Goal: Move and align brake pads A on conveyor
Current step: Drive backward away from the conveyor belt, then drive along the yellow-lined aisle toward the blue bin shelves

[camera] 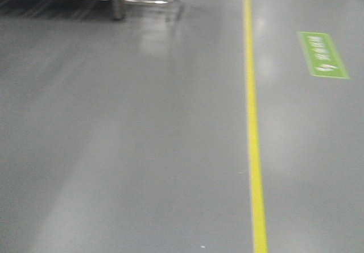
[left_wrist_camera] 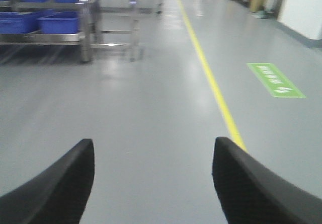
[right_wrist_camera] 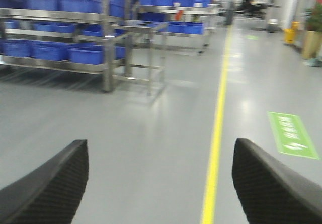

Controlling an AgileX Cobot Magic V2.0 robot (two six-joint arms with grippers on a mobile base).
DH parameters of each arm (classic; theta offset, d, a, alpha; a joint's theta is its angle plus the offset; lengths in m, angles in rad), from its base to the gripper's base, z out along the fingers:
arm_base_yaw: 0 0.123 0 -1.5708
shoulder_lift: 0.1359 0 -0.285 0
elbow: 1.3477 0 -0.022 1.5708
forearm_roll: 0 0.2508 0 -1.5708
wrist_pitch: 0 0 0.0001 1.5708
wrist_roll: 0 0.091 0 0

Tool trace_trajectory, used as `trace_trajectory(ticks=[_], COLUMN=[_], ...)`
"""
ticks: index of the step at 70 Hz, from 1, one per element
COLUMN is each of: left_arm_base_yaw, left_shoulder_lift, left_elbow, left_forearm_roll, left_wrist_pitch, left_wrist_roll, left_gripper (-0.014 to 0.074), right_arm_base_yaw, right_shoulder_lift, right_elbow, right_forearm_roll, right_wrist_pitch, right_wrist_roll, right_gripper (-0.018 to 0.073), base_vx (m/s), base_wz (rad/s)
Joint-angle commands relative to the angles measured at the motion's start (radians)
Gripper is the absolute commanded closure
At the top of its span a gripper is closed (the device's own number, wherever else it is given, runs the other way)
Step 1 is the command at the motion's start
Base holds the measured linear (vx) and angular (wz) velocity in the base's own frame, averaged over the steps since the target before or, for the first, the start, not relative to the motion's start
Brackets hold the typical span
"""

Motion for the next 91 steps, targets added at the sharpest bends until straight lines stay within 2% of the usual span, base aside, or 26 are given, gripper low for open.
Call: trace_trajectory(ticks=[1,19,45,91], left_arm_base_yaw=[-0.002,-0.002,-0.002,-0.002], left_shoulder_lift=[0.009,0.009,0.009,0.009], left_elbow=[-0.022,-0.022,-0.022,-0.022], left_forearm_roll=[0.002,0.002,0.002,0.002], left_wrist_pitch=[-0.068,-0.068,-0.068,-0.068], left_wrist_roll=[0.0,0.0,0.0,0.0], left_gripper=[0.0126,0.0126,0.0126,0.0126], right_arm_base_yaw=[-0.007,-0.007,-0.007,-0.007], right_shoulder_lift=[0.009,0.009,0.009,0.009], right_elbow=[-0.029,-0.029,-0.029,-0.029], right_forearm_roll=[-0.001,0.0,0.0,0.0], right_wrist_pitch=[-0.071,-0.071,-0.07,-0.071], right_wrist_roll=[-0.01,-0.01,-0.01,-0.01], right_gripper=[0.0,0.0,0.0,0.0], base_vx=[-0.01,0.03,0.17,0.49], base_wz=[-0.92,-0.73,-0.32,0.1])
